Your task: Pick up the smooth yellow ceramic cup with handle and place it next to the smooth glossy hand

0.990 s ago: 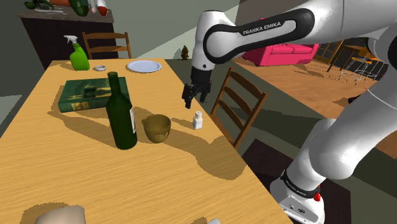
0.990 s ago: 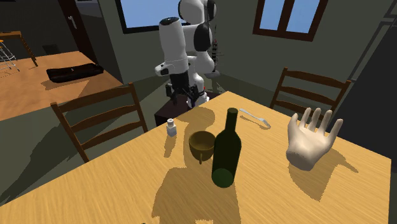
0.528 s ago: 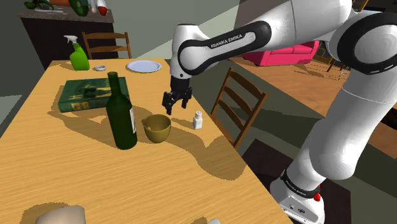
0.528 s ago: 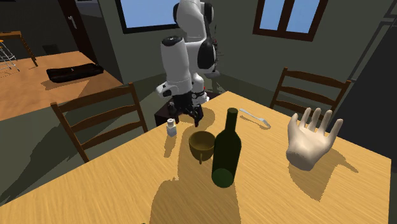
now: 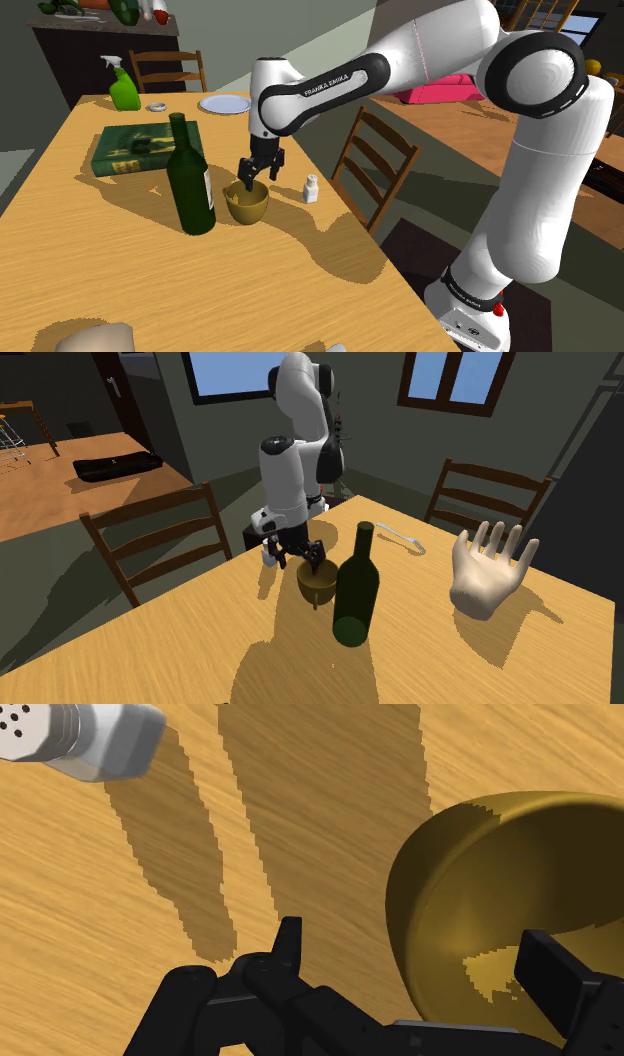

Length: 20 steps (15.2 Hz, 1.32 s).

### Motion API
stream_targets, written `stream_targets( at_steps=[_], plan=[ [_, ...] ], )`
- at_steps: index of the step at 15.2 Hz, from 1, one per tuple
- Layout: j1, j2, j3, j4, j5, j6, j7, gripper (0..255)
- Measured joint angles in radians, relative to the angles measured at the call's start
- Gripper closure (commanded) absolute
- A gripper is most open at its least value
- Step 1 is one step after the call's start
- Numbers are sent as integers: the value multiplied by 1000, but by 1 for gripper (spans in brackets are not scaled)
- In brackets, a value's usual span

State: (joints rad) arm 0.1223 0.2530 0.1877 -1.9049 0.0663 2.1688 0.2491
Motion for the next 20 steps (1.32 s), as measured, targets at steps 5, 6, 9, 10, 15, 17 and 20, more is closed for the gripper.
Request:
stream_targets(
  at_steps=[5,6,9,10,15,17,20],
  plan=[
    [4,23,0,-18,-4,40,3,0],
    [4,24,0,-18,-4,42,3,0],
    [4,24,0,-18,-4,43,3,0],
    [4,24,0,-18,-4,43,3,255],
    [4,23,0,-17,-4,43,3,255],
    [4,24,0,-17,-4,42,3,255],
    [4,23,0,-17,-4,43,3,255]
  ],
)
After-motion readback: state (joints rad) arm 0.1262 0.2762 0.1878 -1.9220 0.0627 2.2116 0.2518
